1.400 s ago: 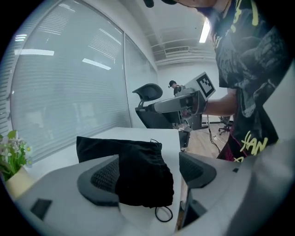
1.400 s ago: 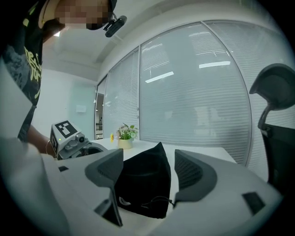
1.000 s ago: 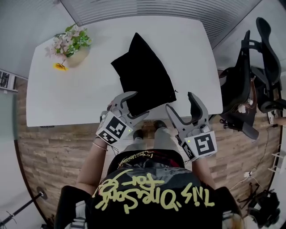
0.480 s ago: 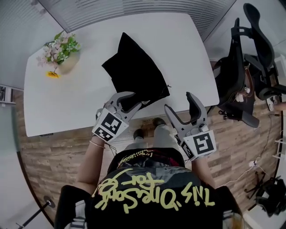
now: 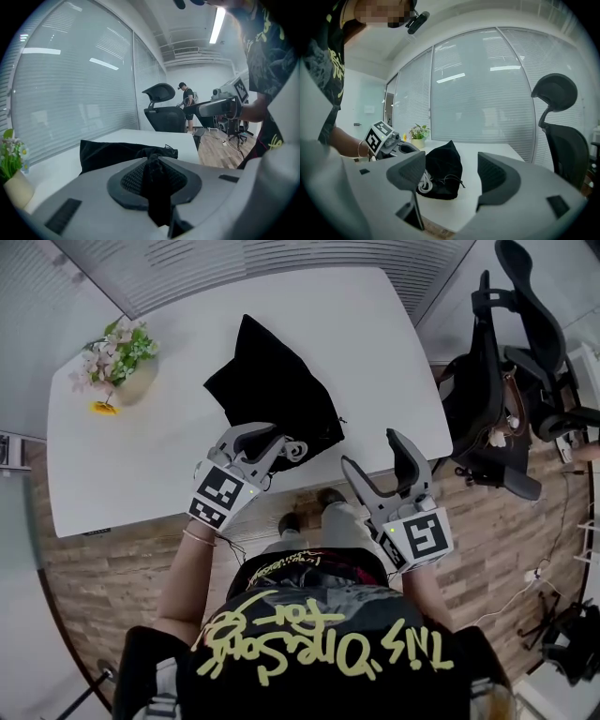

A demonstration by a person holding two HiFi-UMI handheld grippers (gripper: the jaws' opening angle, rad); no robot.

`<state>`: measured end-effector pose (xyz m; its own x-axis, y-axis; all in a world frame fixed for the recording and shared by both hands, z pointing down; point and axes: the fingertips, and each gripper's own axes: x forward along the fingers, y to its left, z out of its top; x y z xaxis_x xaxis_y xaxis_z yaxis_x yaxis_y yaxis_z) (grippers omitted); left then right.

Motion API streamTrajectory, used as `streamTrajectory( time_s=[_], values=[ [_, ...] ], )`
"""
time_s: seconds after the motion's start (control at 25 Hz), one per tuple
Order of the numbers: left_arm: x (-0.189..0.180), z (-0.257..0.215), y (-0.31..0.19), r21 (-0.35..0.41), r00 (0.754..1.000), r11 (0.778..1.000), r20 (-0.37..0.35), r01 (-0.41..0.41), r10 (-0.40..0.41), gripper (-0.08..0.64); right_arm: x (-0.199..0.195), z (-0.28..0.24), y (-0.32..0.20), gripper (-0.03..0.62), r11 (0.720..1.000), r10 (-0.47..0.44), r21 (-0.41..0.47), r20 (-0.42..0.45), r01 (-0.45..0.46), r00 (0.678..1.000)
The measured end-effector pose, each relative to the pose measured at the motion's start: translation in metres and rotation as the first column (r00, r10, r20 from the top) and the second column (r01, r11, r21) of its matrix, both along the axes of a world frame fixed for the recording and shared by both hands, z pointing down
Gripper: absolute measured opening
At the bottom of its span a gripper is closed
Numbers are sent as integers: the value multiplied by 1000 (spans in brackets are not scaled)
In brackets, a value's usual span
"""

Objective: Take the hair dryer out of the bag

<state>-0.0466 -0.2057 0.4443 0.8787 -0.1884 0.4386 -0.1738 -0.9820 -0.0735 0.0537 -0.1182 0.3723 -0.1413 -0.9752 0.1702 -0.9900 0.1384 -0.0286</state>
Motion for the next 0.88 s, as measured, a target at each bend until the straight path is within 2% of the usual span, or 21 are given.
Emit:
streamTrajectory(
  time_s=[0.32, 0.56, 0.76, 0.88],
  values=[
    [11, -10, -22, -11, 999, 999, -44, 32, -32, 54, 7, -1, -4, 328, 1000, 1, -22, 15, -1, 1000],
    [23, -18, -38, -67, 994, 996, -86, 59, -65, 52, 14, 0, -5, 328, 1000, 1, -7, -5, -1, 1000],
    [28, -15, -47, -83, 994, 994, -75, 69, -75, 51, 19, 1, -7, 328, 1000, 1, -22, 2, -1, 1000],
    [27, -11, -51, -85, 995, 994, -61, 75, -80, 51, 13, 3, -9, 328, 999, -29, -40, 6, 30, 1000]
  ],
)
